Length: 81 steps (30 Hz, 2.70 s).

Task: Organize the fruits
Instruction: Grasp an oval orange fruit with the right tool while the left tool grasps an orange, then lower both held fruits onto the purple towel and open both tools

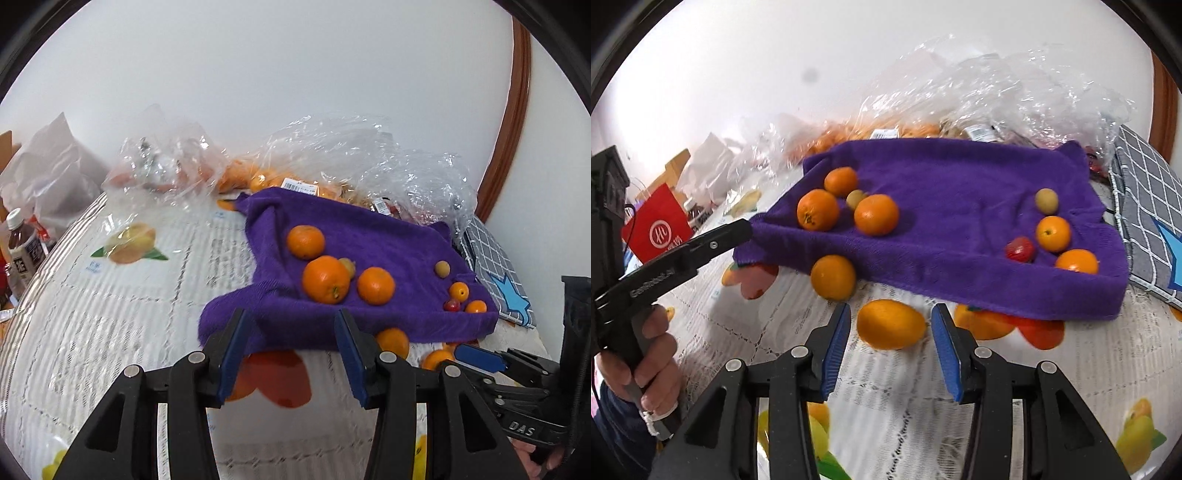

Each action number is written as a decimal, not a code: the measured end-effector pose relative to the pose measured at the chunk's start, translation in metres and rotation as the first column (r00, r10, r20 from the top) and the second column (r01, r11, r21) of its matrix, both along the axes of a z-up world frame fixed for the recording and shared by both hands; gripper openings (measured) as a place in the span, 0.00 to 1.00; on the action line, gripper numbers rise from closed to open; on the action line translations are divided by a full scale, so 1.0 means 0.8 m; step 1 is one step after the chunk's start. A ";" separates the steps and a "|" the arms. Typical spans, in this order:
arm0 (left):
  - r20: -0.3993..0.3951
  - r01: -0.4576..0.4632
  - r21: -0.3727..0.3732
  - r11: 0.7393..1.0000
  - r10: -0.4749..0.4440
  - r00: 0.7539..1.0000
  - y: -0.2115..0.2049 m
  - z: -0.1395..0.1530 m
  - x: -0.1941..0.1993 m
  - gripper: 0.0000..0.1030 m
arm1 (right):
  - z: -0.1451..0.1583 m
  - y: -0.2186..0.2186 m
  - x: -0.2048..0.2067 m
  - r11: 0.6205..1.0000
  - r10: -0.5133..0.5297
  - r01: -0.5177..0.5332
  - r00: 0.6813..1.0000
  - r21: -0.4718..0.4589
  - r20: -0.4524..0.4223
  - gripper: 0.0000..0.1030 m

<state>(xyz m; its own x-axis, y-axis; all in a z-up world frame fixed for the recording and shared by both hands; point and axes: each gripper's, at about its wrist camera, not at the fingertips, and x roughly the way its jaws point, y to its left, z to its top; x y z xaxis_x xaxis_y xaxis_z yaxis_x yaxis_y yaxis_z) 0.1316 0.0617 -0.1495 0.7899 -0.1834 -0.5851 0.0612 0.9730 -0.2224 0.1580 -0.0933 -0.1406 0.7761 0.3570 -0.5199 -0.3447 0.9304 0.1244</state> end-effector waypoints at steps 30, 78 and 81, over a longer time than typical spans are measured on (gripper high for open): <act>-0.130 0.220 0.054 0.974 -0.212 0.969 -0.076 -0.014 0.006 0.49 | -0.001 -0.047 -0.019 0.991 -0.134 0.135 0.990 -0.027 0.033 0.34; -0.101 0.081 0.030 0.996 -0.077 0.992 -0.026 0.053 0.064 0.31 | 0.067 -0.134 0.009 0.961 -0.277 0.273 0.954 0.045 0.119 0.34; -0.097 0.079 0.032 0.996 -0.075 0.992 -0.027 0.057 0.077 0.31 | 0.077 -0.133 0.021 0.962 -0.275 0.272 0.953 0.040 0.128 0.34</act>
<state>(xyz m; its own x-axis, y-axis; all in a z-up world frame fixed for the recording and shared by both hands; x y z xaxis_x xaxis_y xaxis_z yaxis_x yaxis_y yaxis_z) 0.1932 0.0400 -0.1036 0.7144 -0.2192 -0.6645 0.1162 0.9736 -0.1963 0.1747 -0.1999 -0.0789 0.9064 0.1318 -0.4013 -0.0923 0.9889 0.1164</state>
